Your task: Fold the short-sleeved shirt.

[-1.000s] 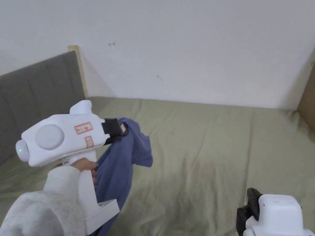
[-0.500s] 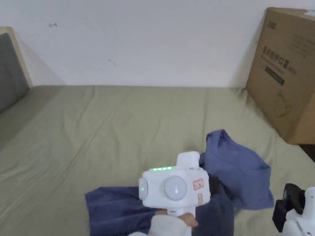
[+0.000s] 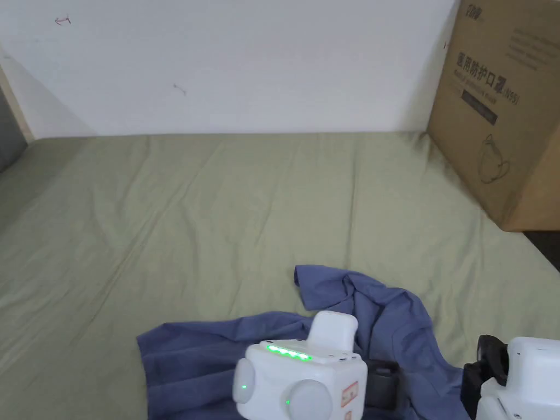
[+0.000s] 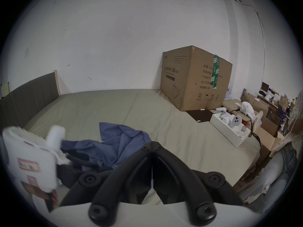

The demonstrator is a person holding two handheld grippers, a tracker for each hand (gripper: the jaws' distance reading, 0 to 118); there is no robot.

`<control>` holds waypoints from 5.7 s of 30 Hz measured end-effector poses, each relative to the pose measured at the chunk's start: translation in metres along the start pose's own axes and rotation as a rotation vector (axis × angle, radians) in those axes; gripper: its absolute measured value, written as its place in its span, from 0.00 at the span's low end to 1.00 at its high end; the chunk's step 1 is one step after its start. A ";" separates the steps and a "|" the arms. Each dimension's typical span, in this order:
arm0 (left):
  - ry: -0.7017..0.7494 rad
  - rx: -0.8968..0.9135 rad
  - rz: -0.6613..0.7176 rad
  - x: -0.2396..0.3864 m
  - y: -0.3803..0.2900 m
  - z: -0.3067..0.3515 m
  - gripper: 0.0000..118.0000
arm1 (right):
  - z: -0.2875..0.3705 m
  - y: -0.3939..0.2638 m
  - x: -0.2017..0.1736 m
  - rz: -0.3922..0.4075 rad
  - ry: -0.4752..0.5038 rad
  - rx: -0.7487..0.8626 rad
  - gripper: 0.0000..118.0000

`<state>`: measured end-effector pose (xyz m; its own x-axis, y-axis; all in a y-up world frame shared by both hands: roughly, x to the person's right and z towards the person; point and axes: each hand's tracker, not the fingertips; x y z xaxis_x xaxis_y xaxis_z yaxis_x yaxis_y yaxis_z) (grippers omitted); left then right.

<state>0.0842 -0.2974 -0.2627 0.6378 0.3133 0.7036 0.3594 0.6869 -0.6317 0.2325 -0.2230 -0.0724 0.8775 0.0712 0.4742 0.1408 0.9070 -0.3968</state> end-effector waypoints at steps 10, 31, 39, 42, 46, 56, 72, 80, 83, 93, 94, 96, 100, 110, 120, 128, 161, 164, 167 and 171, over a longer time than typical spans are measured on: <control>0.333 0.038 0.279 -0.098 -0.061 0.070 0.00 | -0.053 -0.003 -0.036 0.043 0.072 -0.041 0.00; 0.652 -0.150 0.263 -0.277 -0.007 -0.001 0.32 | -0.105 -0.018 -0.090 0.103 0.133 -0.182 0.00; 0.620 -0.139 0.233 -0.274 0.000 0.017 0.00 | -0.128 0.001 -0.086 0.090 0.187 -0.203 0.00; 0.619 -0.119 0.209 -0.269 0.004 0.028 0.00 | -0.166 0.031 -0.086 0.075 0.295 -0.276 0.06; 0.608 -0.080 0.189 -0.260 0.009 0.038 0.00 | -0.241 0.055 -0.082 0.138 0.275 -0.271 0.64; 0.570 -0.051 0.238 -0.260 0.015 0.039 0.00 | -0.414 0.009 -0.096 0.226 0.232 -0.602 0.61; 0.617 0.108 0.215 -0.256 0.094 0.092 0.01 | -0.364 0.134 -0.008 -0.057 0.242 -0.404 0.09; 0.655 0.323 0.094 -0.218 0.223 0.149 0.00 | -0.297 0.255 0.010 -0.135 0.254 -0.204 0.09; 0.666 0.387 0.075 -0.208 0.273 0.168 0.00 | -0.286 0.305 0.005 -0.128 0.237 -0.142 0.09; 0.758 0.566 0.029 -0.194 0.365 0.221 0.00 | -0.247 0.443 -0.013 -0.126 0.225 0.096 0.09; 0.757 0.568 0.016 -0.193 0.368 0.224 0.00 | -0.242 0.448 -0.015 -0.121 0.226 0.101 0.09; 0.765 0.602 0.018 -0.193 0.370 0.233 0.00 | -0.231 0.458 -0.018 -0.127 0.232 0.130 0.09; 0.774 0.636 0.020 -0.195 0.363 0.239 0.01 | -0.224 0.462 -0.018 -0.140 0.251 0.157 0.09; 0.828 0.442 0.034 -0.251 0.296 0.131 0.01 | -0.308 0.363 -0.050 -0.095 0.223 -0.067 0.09; 0.777 0.093 0.159 -0.313 0.157 -0.022 0.00 | -0.422 0.167 -0.060 -0.117 0.177 -0.472 0.09; 0.732 0.072 0.076 -0.289 0.057 0.018 0.00 | -0.372 0.091 -0.013 -0.188 0.219 -0.508 0.09; 0.578 0.069 0.143 -0.141 -0.104 0.200 0.31 | -0.069 -0.032 -0.051 -0.011 0.221 -0.377 0.37; 0.571 0.059 0.145 -0.134 -0.101 0.183 0.00 | -0.073 -0.034 -0.061 -0.033 0.204 -0.346 0.03; 0.550 0.033 0.152 -0.142 -0.092 0.162 0.00 | -0.092 -0.035 -0.062 -0.033 0.220 -0.372 0.03; 0.547 0.038 0.211 -0.175 -0.059 0.137 0.00 | -0.122 -0.024 -0.066 -0.037 0.236 -0.383 0.03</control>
<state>-0.1417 -0.3029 -0.3036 0.9555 0.0687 0.2868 0.1679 0.6729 -0.7204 0.2276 -0.3001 -0.1899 0.9428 -0.0952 0.3195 0.2949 0.6852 -0.6660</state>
